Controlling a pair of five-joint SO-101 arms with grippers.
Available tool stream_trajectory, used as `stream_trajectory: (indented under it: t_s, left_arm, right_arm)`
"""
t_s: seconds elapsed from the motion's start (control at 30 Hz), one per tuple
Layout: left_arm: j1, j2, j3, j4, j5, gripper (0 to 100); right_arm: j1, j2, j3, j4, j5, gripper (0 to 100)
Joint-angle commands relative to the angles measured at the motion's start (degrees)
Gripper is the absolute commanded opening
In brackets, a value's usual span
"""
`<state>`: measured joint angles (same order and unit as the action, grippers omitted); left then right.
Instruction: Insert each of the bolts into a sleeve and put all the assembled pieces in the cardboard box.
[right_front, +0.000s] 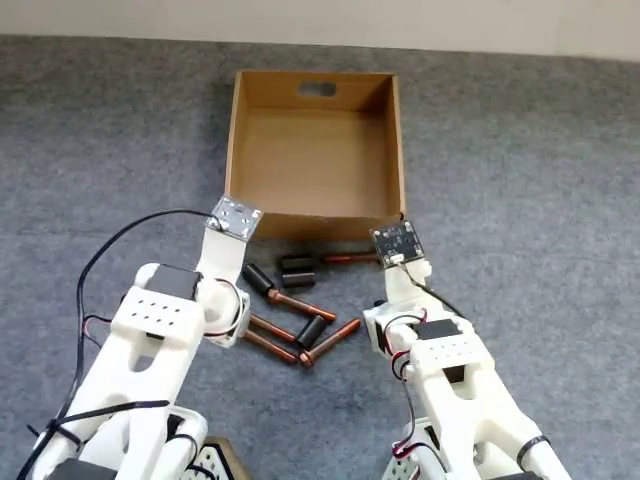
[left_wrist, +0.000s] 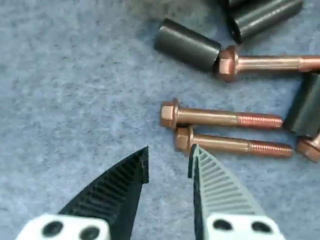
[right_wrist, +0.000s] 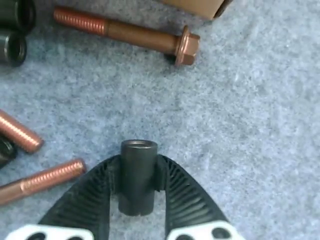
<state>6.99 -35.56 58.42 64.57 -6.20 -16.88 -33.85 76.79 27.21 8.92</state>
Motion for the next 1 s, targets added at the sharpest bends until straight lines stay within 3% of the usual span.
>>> stream_trajectory:
  t_s: [0.0, 0.13, 0.4, 0.67, 0.83, 0.97]
  left_arm:
    - [2.24, 0.22, -2.33, 0.44, 0.44, 15]
    - [3.74, 0.31, -1.01, -0.35, 0.44, 15]
    - [3.30, 0.22, 9.19, -15.82, 0.44, 15]
    - [3.30, 0.22, 10.86, -16.35, 0.26, 14]
    - [3.30, 0.22, 11.21, -16.35, 0.18, 0]
    - [3.30, 0.13, 11.30, -15.56, 0.18, 2]
  right_arm:
    - [0.04, -0.57, 0.13, -0.75, -0.44, 0.6]
    - [0.04, -0.57, 0.13, -0.75, -0.44, 0.6]
    - [0.04, -0.57, 0.13, -0.75, -0.44, 0.6]
    - [0.04, -0.57, 0.13, -0.75, -0.44, 0.6]
    - [0.04, -0.57, 0.13, -0.75, -0.44, 0.6]
    - [0.04, -0.57, 0.13, -0.75, -0.44, 0.6]
